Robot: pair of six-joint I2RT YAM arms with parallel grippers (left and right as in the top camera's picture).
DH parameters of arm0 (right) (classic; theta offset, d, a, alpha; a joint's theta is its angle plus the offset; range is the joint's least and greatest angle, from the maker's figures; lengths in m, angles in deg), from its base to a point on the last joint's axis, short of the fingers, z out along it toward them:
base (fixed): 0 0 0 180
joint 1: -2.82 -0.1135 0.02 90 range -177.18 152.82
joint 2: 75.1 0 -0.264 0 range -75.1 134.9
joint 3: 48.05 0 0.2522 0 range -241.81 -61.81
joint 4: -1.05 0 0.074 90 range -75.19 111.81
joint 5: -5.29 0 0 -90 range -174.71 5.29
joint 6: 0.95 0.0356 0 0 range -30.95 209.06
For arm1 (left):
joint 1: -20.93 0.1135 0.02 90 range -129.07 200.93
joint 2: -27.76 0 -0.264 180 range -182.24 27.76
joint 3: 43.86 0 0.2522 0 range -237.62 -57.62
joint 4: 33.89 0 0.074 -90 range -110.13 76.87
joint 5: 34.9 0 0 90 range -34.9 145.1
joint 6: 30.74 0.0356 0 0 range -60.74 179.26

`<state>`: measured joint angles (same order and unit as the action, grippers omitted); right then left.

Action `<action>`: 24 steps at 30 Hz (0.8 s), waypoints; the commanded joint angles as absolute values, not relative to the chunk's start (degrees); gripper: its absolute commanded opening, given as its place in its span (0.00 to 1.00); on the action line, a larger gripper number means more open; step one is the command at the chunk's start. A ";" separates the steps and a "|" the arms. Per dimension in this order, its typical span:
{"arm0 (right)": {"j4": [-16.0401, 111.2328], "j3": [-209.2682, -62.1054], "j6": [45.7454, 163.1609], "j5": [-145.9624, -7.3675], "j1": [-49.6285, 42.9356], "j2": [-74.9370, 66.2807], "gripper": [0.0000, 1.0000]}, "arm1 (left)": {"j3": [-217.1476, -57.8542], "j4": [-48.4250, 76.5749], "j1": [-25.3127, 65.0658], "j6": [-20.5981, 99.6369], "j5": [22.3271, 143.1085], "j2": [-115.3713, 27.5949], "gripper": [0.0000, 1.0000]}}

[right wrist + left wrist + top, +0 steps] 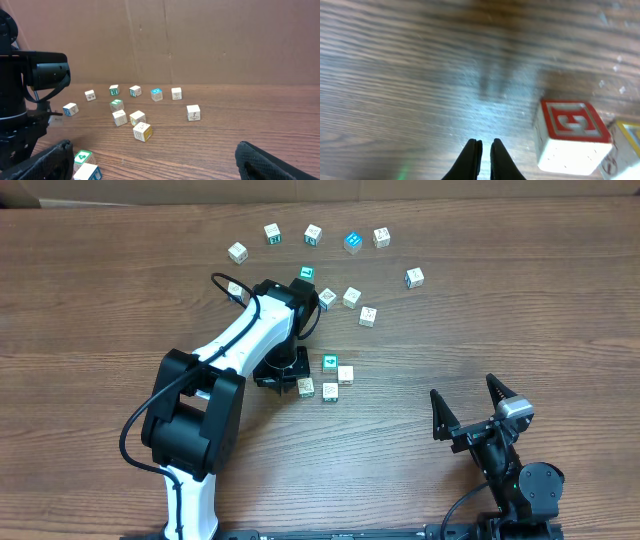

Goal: Form a circle

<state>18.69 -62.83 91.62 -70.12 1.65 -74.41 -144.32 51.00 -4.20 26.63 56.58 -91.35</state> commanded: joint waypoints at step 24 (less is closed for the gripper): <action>18.36 -62.26 91.34 -70.53 1.82 -74.94 1.00 | -143.90 48.14 -6.91 26.94 59.16 -89.97 0.05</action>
<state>18.69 -62.83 91.62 -70.10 1.65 -74.41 -144.30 48.88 -6.84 26.77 59.00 -91.35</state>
